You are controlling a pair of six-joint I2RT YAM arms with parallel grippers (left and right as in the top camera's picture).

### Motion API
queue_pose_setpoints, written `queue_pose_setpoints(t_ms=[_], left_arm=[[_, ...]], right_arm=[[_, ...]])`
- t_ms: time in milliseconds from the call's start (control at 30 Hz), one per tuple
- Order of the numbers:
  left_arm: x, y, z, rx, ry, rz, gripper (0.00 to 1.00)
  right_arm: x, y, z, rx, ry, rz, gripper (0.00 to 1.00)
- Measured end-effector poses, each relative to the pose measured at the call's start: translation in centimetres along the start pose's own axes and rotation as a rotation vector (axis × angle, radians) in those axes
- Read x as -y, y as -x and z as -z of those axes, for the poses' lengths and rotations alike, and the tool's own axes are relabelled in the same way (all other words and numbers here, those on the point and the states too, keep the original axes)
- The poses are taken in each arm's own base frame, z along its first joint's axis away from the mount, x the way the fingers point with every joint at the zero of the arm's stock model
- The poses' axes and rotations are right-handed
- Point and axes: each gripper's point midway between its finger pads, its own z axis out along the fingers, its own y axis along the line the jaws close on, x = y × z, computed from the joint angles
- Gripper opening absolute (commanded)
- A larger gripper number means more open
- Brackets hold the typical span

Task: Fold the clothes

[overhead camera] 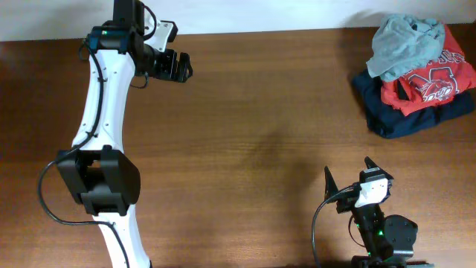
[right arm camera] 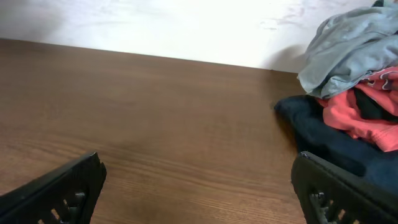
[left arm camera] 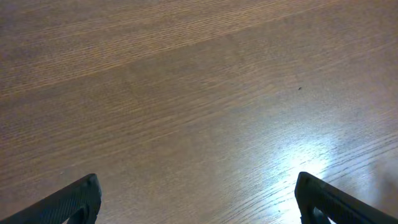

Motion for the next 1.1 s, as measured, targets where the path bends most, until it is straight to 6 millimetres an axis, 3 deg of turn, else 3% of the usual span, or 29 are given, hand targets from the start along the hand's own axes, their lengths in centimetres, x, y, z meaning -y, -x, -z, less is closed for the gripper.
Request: queue_pose_setpoints(t_ms=[433, 600, 700, 833, 933, 1100], left_arm=[[0.1, -0.8, 0.0, -0.031, -0.004, 0.010, 0.99], [0.4, 1.5, 0.0, 0.057, 0.010, -0.058, 0.99], [1.9, 3.0, 0.8, 0.116, 0.014, -0.168, 0.99], [4.7, 4.8, 3.5, 0.202, 0.022, -0.324, 0.99], [6.2, 5.9, 6.9, 0.281, 0.042, -0.393, 0.99], [6.3, 6.6, 12.4, 0.405, 0.102, -0.431, 0.99]], right_arm=[[0.0, 0.0, 0.0, 0.000, 0.000, 0.000, 0.98], [0.0, 0.0, 0.0, 0.000, 0.000, 0.000, 0.99], [0.0, 0.0, 0.0, 0.000, 0.000, -0.001, 0.98], [0.0, 0.0, 0.0, 0.000, 0.000, -0.001, 0.98], [0.0, 0.0, 0.0, 0.000, 0.000, 0.000, 0.99], [0.0, 0.0, 0.0, 0.000, 0.000, 0.000, 0.99]])
